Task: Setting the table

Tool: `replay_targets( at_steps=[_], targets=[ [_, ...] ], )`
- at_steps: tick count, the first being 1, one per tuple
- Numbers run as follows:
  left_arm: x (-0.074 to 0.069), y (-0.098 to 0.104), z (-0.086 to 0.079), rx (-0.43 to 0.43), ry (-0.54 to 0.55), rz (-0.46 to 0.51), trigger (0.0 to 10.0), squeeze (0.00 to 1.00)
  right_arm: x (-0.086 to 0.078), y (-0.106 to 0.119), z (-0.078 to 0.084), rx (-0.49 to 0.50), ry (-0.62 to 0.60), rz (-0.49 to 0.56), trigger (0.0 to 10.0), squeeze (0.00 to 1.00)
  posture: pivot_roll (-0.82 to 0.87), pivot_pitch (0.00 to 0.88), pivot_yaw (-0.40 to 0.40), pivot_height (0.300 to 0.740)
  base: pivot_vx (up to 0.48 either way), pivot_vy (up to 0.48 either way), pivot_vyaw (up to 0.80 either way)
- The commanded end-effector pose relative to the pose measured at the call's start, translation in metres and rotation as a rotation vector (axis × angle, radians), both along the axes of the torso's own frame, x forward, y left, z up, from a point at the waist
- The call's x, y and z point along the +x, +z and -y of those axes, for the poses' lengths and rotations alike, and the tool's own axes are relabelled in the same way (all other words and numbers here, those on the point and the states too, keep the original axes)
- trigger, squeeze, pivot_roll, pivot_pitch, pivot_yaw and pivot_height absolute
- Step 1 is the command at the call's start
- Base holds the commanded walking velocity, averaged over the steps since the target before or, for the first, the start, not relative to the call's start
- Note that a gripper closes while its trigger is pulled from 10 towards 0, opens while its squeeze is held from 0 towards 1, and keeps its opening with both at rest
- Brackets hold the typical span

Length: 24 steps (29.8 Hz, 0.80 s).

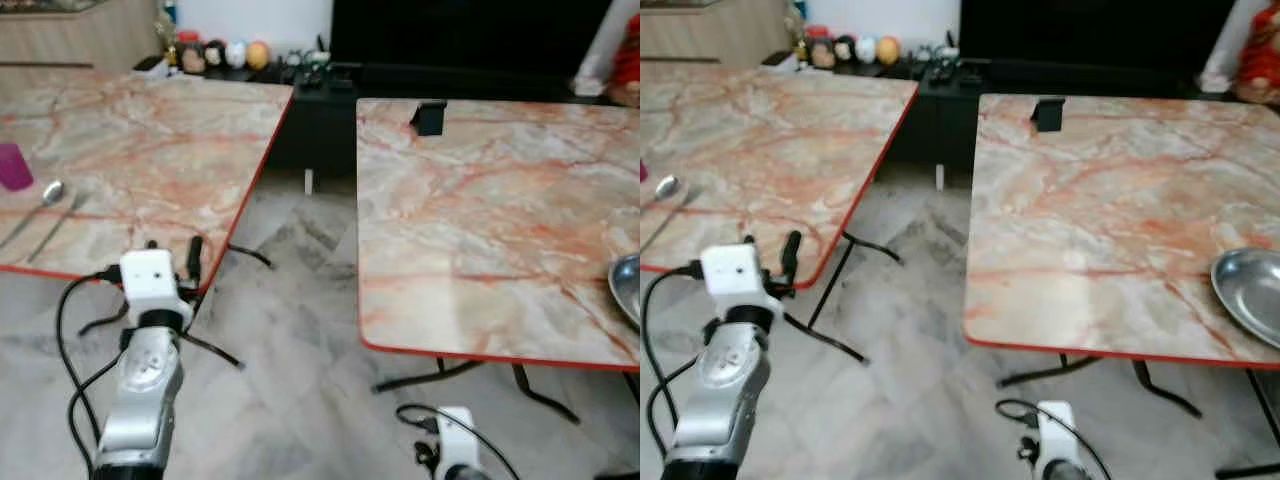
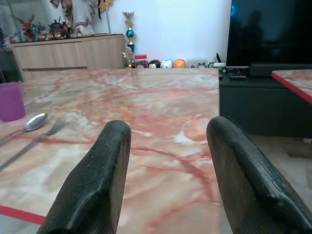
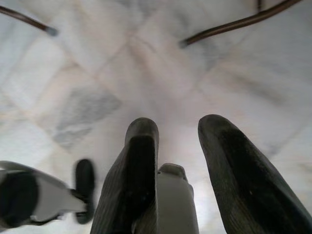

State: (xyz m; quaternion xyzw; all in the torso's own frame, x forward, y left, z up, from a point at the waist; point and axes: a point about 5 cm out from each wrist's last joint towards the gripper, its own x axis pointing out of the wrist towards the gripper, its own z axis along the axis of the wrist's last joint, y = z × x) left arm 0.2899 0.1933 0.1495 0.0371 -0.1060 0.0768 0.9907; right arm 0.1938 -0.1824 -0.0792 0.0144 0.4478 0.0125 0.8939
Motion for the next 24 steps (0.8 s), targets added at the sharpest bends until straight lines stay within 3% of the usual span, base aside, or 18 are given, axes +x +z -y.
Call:
replay_targets(
  at_steps=[1, 24],
  targets=[
    [0.001, 0.004, 0.0057, -0.001, -0.019, 0.01, 10.0, 0.0, -0.0032, -0.0008, 0.0075, -0.018, -0.009, -0.011, 10.0, 0.0, -0.03, 0.0, 0.007, 0.707, 0.0, 0.48, 0.0],
    [0.0003, 0.0043, 0.005, -0.009, -0.023, 0.014, 10.0, 0.0, -0.0029, -0.0005, 0.0083, -0.015, -0.02, -0.009, 10.0, 0.0, -0.03, 0.0, 0.003, 0.707, 0.0, 0.48, 0.0]
  ],
)
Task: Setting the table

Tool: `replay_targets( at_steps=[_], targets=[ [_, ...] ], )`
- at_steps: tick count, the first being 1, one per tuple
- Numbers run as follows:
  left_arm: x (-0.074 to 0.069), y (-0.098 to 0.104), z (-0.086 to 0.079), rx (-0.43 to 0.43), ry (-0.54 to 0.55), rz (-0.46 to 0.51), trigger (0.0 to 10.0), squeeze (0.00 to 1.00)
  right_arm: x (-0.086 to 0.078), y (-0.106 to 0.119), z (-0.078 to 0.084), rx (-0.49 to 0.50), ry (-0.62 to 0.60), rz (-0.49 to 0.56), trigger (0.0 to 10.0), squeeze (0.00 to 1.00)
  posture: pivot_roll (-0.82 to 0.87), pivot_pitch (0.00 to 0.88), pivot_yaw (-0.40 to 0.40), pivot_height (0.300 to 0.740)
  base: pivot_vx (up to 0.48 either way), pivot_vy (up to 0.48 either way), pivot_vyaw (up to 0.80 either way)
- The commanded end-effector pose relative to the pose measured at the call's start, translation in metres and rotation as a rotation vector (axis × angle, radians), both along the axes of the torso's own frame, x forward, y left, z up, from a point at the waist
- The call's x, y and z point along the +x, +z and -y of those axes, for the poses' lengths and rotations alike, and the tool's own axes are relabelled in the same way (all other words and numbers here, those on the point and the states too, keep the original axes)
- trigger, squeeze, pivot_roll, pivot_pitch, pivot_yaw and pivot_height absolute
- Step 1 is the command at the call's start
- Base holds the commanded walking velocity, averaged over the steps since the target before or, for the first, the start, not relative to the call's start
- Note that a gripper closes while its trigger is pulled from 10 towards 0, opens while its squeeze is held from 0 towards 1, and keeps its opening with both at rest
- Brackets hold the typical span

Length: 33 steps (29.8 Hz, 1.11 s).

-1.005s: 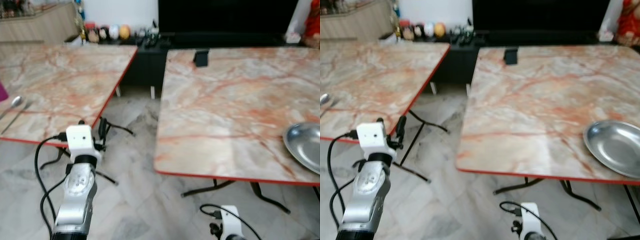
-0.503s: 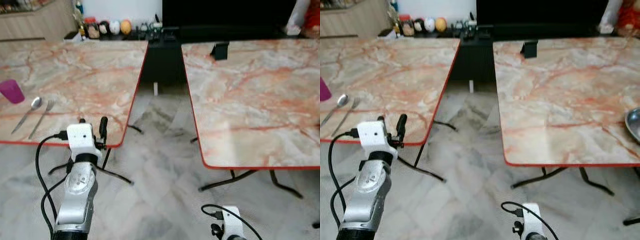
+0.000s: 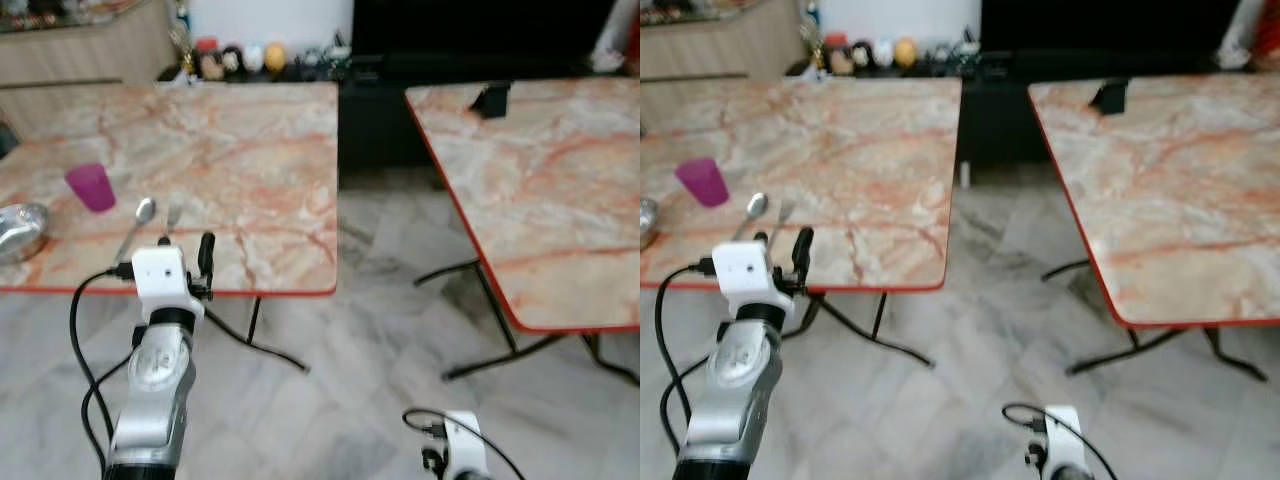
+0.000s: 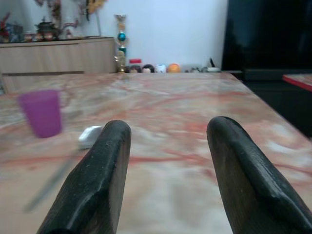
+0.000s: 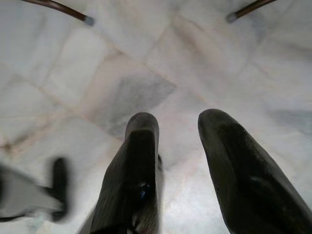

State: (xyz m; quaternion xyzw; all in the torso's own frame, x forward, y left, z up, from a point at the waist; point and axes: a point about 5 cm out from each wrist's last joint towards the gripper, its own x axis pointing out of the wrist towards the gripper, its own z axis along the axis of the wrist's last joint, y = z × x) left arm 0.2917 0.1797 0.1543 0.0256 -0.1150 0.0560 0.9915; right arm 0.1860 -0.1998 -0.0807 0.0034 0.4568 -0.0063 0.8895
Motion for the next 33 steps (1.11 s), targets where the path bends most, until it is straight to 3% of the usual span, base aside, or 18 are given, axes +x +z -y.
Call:
replay_targets(
  at_steps=[1, 10, 33],
  targets=[
    [-0.0013, -0.0003, -0.0085, 0.008, 0.021, -0.004, 10.0, 0.0, 0.0048, 0.001, -0.0091, 0.021, 0.001, 0.012, 10.0, 0.0, -0.03, 0.0, 0.003, 0.707, 0.0, 0.48, 0.0],
    [-0.0002, 0.0018, -0.0072, 0.01, 0.016, -0.002, 10.0, 0.0, 0.0027, 0.0, -0.0071, 0.028, -0.086, 0.015, 10.0, 0.0, -0.02, 0.0, 0.008, 0.707, 0.0, 0.48, 0.0],
    [-0.0031, 0.0056, -0.0116, 0.018, 0.019, 0.008, 10.0, 0.0, 0.003, 0.0003, -0.0069, 0.008, -0.087, 0.026, 10.0, 0.0, -0.01, 0.0, 0.011, 0.707, 0.0, 0.48, 0.0]
  ],
)
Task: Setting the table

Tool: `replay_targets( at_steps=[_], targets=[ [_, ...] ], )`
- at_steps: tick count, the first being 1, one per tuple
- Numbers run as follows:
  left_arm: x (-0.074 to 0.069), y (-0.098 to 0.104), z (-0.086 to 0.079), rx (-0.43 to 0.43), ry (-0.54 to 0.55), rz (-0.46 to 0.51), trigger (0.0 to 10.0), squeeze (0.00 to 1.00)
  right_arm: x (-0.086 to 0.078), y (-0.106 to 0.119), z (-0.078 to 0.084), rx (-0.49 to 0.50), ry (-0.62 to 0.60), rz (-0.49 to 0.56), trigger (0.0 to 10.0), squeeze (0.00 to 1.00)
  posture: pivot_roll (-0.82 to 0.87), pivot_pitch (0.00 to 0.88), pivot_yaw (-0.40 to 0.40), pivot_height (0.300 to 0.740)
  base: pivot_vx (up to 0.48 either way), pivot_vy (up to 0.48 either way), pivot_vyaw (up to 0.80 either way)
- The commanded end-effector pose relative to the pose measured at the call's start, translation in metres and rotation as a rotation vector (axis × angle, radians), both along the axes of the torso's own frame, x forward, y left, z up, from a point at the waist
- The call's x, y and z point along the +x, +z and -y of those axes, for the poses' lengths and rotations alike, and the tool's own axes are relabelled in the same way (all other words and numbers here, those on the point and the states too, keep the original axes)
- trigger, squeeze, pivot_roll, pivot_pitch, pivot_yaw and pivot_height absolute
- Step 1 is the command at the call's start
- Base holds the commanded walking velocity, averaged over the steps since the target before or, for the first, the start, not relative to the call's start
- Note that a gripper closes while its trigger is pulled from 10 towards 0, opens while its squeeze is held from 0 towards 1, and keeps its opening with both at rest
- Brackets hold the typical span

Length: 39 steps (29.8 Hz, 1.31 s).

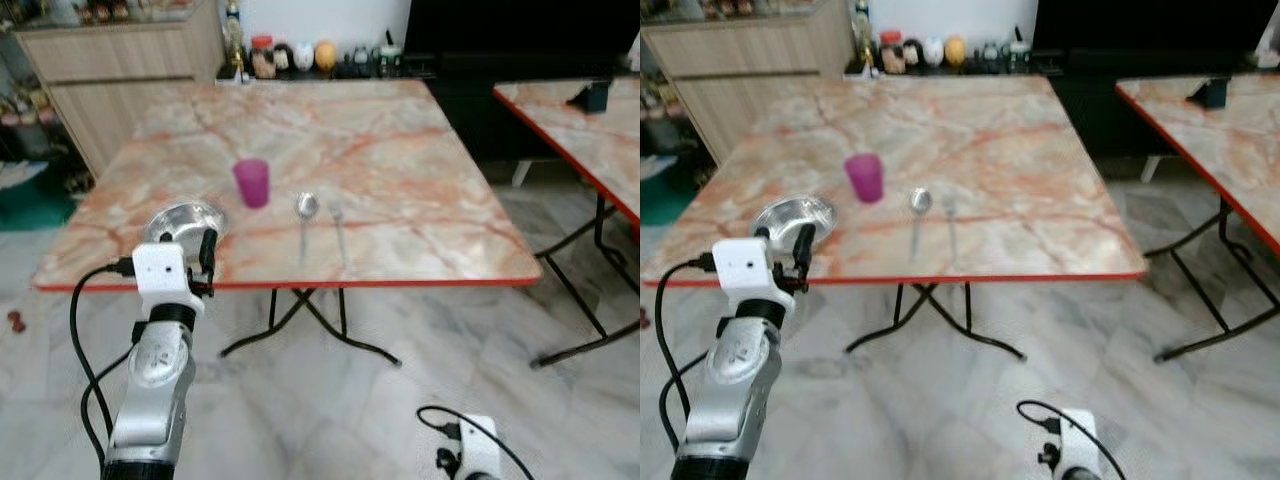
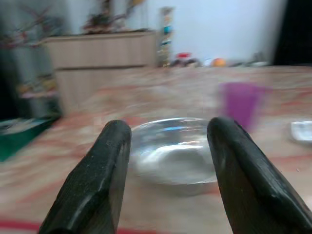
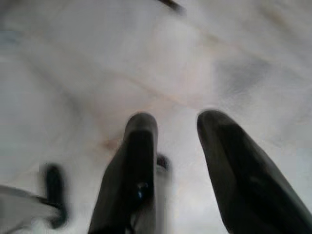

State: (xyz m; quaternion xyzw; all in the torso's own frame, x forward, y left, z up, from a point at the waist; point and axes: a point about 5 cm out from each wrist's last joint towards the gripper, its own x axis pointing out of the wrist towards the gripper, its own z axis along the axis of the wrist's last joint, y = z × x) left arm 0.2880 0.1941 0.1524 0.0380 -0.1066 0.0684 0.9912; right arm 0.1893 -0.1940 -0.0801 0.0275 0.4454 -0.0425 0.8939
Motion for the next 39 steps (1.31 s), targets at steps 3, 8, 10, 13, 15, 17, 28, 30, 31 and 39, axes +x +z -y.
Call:
replay_targets(
  at_steps=[3, 8, 10, 13, 15, 17, 28, 30, 31, 39],
  targets=[
    [0.001, 0.008, 0.003, -0.004, -0.012, 0.023, 10.0, 0.0, 0.0, 0.0, -0.001, -0.002, -0.01, 0.007, 10.0, 0.0, -0.01, 0.0, 0.013, 0.707, 0.0, 0.48, 0.0],
    [0.001, 0.008, 0.005, -0.007, -0.017, 0.022, 10.0, 0.0, -0.001, 0.0, 0.0, -0.004, -0.017, 0.006, 10.0, 0.0, -0.01, 0.0, 0.011, 0.707, 0.0, 0.48, 0.0],
    [0.002, 0.009, 0.005, -0.009, -0.017, 0.023, 10.0, 0.0, -0.001, 0.0, 0.0, -0.005, -0.016, 0.006, 10.0, 0.0, -0.01, 0.0, 0.01, 0.707, 0.0, 0.416, 0.0],
    [0.002, 0.011, 0.005, -0.003, -0.027, 0.033, 10.0, 0.0, 0.0, 0.0, -0.001, -0.006, -0.011, 0.006, 10.0, 0.0, -0.01, 0.0, 0.011, 0.707, 0.0, 0.117, 0.0],
    [0.002, 0.011, 0.005, -0.003, -0.03, 0.036, 10.0, 0.0, 0.0, 0.0, -0.001, -0.006, -0.01, 0.007, 10.0, 0.0, -0.01, 0.0, 0.012, 0.707, 0.0, 0.0, 0.0],
    [0.002, 0.012, 0.006, -0.008, -0.03, 0.036, 10.0, 0.0, 0.0, 0.0, -0.001, -0.006, -0.01, 0.008, 10.0, 0.0, -0.01, 0.0, 0.01, 0.707, 0.0, 0.0, 0.0],
    [-0.001, 0.016, 0.015, -0.044, -0.081, 0.062, 10.0, 0.0, 0.001, 0.0, -0.001, -0.005, -0.017, 0.01, 10.0, 0.0, -0.02, 0.0, 0.016, 0.707, 0.0, 0.0, 0.0],
    [-0.002, 0.015, 0.017, -0.05, -0.094, 0.053, 10.0, 0.0, -0.001, 0.0, -0.001, -0.005, -0.018, 0.008, 10.0, 0.0, -0.02, 0.0, 0.015, 0.707, 0.0, 0.0, 0.0],
    [-0.003, 0.013, 0.019, -0.061, -0.108, 0.047, 10.0, 0.0, -0.002, -0.001, 0.0, -0.006, -0.016, 0.004, 10.0, 0.0, -0.01, 0.0, 0.009, 0.707, 0.0, 0.0, 0.0],
    [0.001, 0.015, 0.026, -0.076, -0.147, 0.045, 10.0, 0.0, -0.001, 0.0, 0.001, -0.013, -0.003, 0.009, 10.0, 0.0, -0.03, 0.0, 0.018, 0.707, 0.0, 0.0, 0.0]
  ],
)
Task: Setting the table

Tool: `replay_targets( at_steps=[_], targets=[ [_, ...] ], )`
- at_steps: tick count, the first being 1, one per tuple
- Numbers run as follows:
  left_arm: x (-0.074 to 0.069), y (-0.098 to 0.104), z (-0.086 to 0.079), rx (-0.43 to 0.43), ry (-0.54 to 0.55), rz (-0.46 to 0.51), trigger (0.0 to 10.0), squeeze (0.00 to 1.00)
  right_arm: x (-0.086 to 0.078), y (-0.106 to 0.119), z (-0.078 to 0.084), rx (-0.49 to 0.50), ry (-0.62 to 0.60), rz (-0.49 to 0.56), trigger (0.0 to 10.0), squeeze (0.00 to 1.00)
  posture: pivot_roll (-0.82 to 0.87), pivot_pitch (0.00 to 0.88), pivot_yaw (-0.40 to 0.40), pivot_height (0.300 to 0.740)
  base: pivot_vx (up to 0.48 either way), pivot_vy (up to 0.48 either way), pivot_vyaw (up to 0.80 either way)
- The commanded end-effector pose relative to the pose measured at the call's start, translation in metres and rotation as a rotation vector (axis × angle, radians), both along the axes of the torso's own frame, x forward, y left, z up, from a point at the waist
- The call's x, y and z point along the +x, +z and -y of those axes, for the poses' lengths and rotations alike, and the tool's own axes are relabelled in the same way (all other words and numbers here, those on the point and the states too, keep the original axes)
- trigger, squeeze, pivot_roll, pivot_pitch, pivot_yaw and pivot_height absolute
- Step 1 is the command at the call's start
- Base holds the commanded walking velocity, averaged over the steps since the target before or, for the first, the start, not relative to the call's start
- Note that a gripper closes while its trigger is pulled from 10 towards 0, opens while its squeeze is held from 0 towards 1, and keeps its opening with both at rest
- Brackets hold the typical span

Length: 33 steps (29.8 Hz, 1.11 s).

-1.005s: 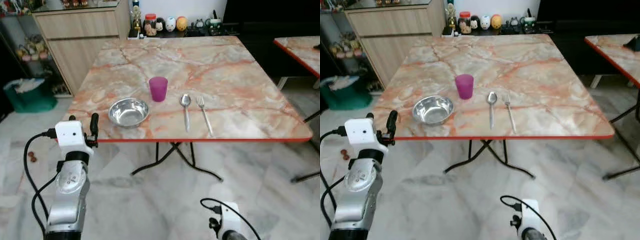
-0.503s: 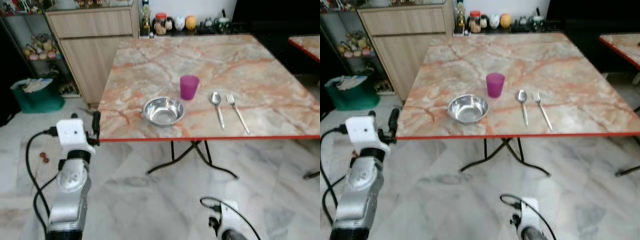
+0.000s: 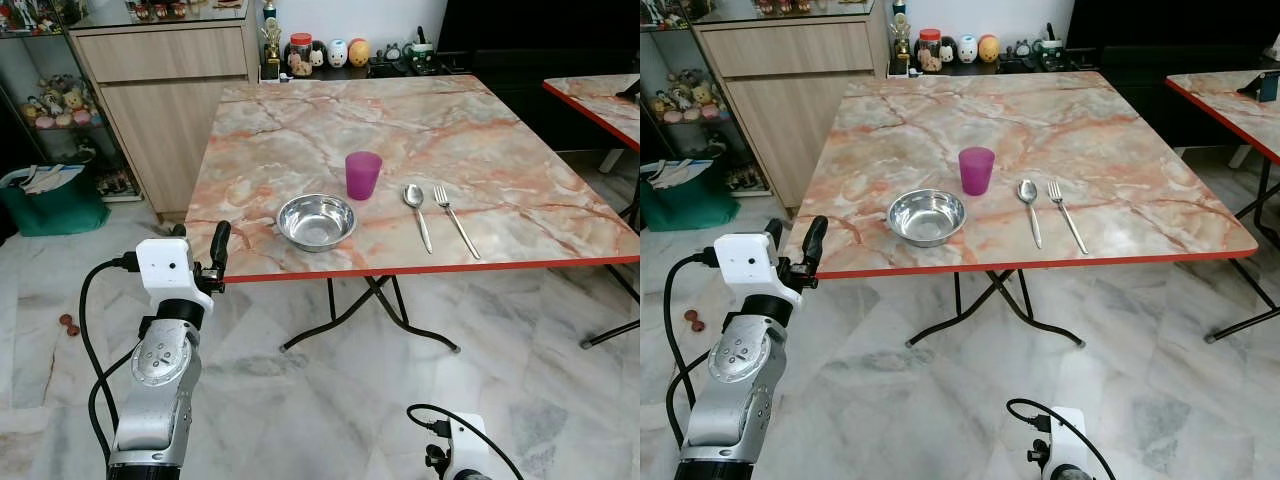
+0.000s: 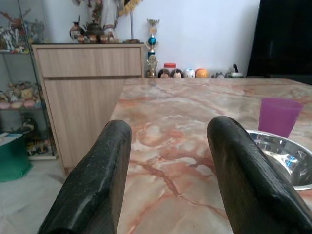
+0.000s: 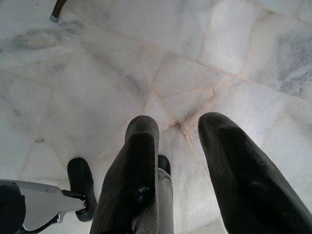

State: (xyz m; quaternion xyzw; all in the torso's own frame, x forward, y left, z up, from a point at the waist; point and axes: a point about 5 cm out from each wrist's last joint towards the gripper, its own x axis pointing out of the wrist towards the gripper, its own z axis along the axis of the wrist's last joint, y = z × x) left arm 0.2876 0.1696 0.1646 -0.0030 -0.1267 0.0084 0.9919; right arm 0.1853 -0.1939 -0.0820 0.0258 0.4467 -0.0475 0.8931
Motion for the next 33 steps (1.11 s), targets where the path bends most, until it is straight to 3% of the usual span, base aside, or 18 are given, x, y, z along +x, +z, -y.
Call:
replay_targets(
  at_steps=[1, 11, 33],
  targets=[
    [0.002, 0.002, 0.002, -0.011, -0.019, 0.002, 10.0, 0.0, 0.004, 0.002, 0.001, -0.007, 0.008, 0.013, 10.0, 0.0, -0.03, 0.0, 0.018, 0.707, 0.0, 0.0, 0.0],
    [-0.003, -0.002, -0.002, -0.008, -0.01, -0.008, 10.0, 0.0, 0.0, 0.001, 0.003, -0.014, -0.032, 0.013, 10.0, 0.0, -0.01, 0.0, 0.013, 0.707, 0.236, 0.0, -0.16],
    [0.006, 0.009, -0.004, -0.008, 0.001, 0.014, 10.0, 0.0, 0.003, 0.002, 0.004, -0.032, -0.008, 0.018, 10.0, 0.0, 0.0, 0.0, 0.015, 0.707, 0.238, 0.0, -0.08]
  ],
)
